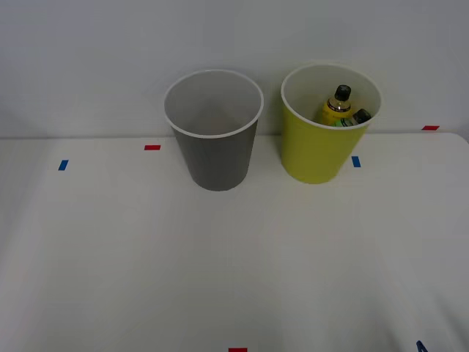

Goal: Put cans in the gray bin, plastic bottles in the light green bin

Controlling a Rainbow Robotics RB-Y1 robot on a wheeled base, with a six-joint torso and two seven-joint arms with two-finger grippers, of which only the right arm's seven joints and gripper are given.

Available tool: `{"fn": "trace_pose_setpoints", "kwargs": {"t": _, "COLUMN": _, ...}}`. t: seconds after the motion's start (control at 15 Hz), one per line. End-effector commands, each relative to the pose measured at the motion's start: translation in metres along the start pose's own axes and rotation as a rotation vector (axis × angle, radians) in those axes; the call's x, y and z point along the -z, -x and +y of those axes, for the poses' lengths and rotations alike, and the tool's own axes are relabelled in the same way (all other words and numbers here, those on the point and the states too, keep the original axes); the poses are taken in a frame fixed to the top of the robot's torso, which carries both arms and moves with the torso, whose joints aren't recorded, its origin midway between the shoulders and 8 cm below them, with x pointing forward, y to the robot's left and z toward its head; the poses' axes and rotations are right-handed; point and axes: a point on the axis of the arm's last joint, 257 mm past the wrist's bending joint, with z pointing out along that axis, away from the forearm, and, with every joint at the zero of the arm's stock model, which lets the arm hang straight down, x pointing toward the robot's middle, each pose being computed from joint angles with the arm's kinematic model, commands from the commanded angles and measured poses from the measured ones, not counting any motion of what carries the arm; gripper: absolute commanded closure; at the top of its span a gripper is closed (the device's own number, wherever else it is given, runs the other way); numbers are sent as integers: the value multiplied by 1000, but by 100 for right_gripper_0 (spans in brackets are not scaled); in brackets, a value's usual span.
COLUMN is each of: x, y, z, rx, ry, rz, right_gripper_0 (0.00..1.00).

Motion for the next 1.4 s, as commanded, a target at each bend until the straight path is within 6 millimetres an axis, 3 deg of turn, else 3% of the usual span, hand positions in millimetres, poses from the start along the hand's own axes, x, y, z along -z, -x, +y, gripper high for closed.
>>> {"fn": "trace_pose_setpoints", "kwargs": {"t": 0.07, "x": 0, "y": 0, "z": 0, "rx": 0, "ry": 0, "rz": 0, "right_gripper_0": 0}}
{"fn": "trace_pose_setpoints", "kwargs": {"t": 1.4, "x": 0, "y": 0, "z": 0, "rx": 0, "ry": 0, "rz": 0, "right_gripper_0": 0}}
